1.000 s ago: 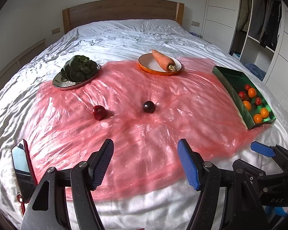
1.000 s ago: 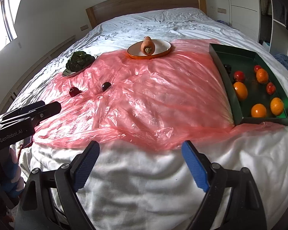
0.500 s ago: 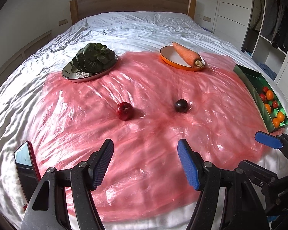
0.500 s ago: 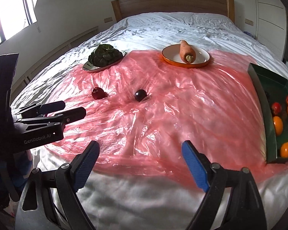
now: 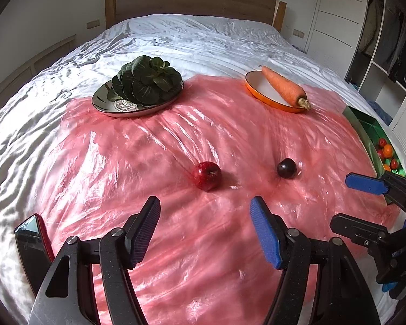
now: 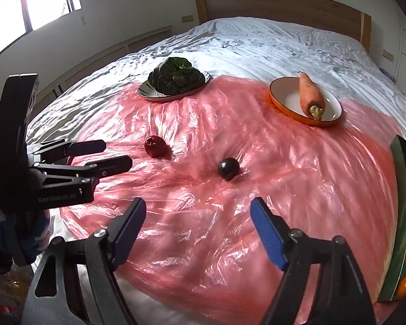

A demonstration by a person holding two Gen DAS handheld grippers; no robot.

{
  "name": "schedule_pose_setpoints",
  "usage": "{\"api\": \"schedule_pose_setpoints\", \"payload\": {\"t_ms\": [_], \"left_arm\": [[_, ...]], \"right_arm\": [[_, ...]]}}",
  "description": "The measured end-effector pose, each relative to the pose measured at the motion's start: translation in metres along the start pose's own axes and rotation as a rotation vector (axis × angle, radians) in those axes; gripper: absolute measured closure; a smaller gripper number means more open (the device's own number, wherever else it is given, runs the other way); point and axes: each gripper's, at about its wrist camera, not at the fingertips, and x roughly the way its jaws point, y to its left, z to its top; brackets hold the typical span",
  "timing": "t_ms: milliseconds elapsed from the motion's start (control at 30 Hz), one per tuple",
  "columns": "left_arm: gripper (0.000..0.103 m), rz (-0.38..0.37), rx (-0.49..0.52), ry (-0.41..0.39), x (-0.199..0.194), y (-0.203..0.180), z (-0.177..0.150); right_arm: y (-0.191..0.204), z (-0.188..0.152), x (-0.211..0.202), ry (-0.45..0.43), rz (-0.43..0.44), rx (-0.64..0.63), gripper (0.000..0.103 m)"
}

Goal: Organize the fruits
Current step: 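Move both grippers toward the last red apple and dark plum, then grasp the red apple with the left gripper while the right gripper grasps the dark plum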

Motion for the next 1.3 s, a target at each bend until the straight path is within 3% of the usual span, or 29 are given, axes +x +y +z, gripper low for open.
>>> {"api": "schedule_pose_setpoints", "payload": {"t_ms": [200, 300, 500, 600, 733, 933, 1300], "left_arm": [[0.041, -0.03, 0.032, -0.007, 0.014, 0.0, 0.015], [0.047, -0.029, 0.049, 0.002, 0.025, -0.003, 0.017], [0.05, -0.001, 0.04, 0.006, 0.041, -0.002, 0.019], [0.058, 0.007, 0.038, 0.014, 0.047, -0.002, 0.019], [0.061, 0.014, 0.041, 0.025, 0.054, -0.003, 0.018], [0.061, 0.014, 0.044, 0.029, 0.06, -0.005, 0.018], [0.075, 0.009, 0.048, 0.049, 0.068, -0.004, 0.014]], "right_arm": [[-0.009, 0.013, 0.023, 0.029, 0.039, -0.067, 0.0], [-0.013, 0.019, 0.033, 0.045, 0.052, -0.103, 0.0], [-0.016, 0.034, 0.051, 0.068, 0.067, -0.198, 0.0], [-0.02, 0.042, 0.058, 0.074, 0.075, -0.227, 0.0], [-0.023, 0.046, 0.071, 0.106, 0.077, -0.266, 0.0], [-0.031, 0.048, 0.08, 0.118, 0.081, -0.268, 0.0], [-0.038, 0.038, 0.097, 0.171, 0.084, -0.261, 0.0]]}}
